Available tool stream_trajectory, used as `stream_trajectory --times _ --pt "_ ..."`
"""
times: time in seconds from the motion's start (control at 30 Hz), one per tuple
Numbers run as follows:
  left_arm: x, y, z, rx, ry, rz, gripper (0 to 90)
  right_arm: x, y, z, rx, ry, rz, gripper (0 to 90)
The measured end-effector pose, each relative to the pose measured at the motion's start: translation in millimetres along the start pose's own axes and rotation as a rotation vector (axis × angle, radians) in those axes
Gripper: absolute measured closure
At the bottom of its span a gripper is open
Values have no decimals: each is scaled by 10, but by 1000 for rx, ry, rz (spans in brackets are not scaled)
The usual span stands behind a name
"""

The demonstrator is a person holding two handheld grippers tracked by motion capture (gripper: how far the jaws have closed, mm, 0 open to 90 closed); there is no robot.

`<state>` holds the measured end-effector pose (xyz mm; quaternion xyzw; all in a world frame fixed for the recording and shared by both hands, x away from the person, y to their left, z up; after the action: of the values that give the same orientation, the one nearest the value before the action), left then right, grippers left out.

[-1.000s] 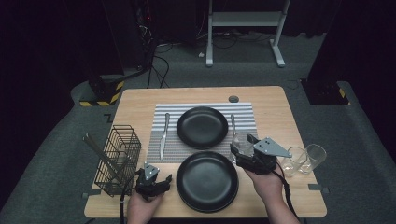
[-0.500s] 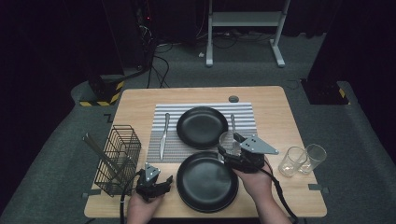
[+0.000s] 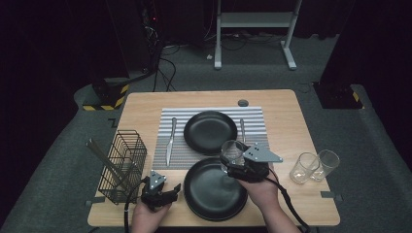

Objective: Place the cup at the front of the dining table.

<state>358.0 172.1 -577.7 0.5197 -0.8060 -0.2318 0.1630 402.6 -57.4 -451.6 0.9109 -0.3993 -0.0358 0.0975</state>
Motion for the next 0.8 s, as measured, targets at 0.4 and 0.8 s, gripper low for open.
stream_trajectory --times 0.4,0.8 --pt "255 161 -377 117 -38 48 257 -23 -3 -25 7 -5 -1 286" --pt "517 207 -675 186 -86 70 223 -60 -39 -8 -1 6 -18 286"
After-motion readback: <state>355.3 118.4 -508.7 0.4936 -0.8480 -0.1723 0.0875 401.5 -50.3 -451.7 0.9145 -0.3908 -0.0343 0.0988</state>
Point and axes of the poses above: each handheld gripper's, and its own axes: y roughly backward along the jaws, z roughly out of its underside, x roughly to its right, the point moved 9 cm from there along -y, roughly forward along the jaws, and after that the axes turned 6 degrees about x, right-handed, at the moved point
